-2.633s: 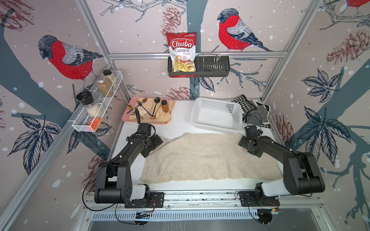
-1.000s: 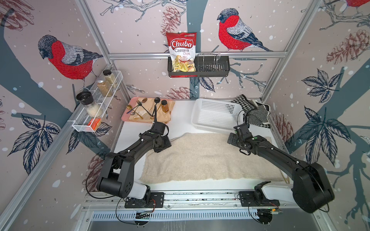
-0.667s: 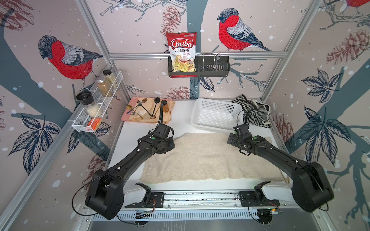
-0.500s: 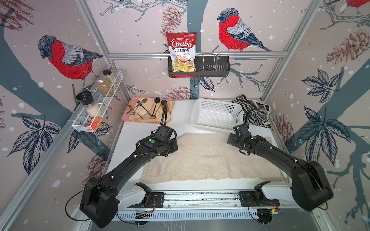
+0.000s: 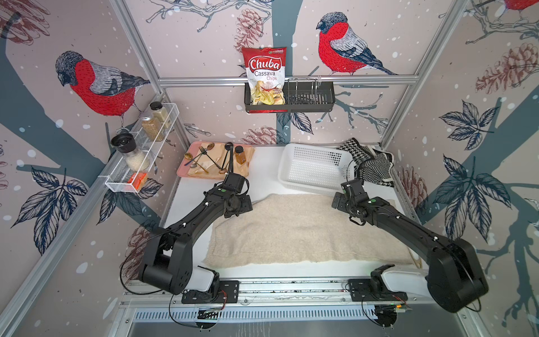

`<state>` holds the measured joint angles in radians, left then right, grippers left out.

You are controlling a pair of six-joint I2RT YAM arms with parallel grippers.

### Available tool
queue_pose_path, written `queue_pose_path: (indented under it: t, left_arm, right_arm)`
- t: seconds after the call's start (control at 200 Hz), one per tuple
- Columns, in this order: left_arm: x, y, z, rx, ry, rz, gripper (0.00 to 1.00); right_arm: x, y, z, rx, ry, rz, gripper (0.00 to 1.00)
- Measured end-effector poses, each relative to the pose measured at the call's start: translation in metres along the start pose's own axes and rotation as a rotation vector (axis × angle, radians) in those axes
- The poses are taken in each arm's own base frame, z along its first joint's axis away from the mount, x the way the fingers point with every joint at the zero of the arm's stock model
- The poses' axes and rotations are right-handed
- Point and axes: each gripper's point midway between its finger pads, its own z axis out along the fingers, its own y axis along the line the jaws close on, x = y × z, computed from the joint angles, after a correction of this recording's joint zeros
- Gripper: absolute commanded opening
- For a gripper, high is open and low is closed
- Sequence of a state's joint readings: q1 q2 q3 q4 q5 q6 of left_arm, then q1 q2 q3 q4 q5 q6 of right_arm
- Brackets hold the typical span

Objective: Roll up the scarf and place it into the basket
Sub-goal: Flatten out the scarf at the center of the board.

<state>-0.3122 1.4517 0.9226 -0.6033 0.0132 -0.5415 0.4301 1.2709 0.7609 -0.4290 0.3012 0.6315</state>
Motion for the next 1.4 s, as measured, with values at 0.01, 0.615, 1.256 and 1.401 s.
queue_pose_path:
  t: [0.01,0.615,1.256,1.401]
  left_arm:
    - [0.001,0.0,0.001,0.002,0.004,0.002,0.51]
    - [0.045,-0.028,-0.02,-0.054,0.003,0.173,0.89]
    - [0.032,-0.064,-0.026,-0.033,-0.02,0.304,0.0]
    - [0.083,-0.084,-0.038,0.003,0.037,0.35,0.0]
  right_arm:
    - [0.0,0.0,0.0,0.001,0.0,0.001,1.0]
    - [0.011,-0.009,0.012,0.029,0.029,-0.004,1.0]
    - [0.014,-0.016,0.012,0.033,0.023,0.009,1.0]
    - [0.015,-0.016,0.016,0.041,0.033,0.008,1.0]
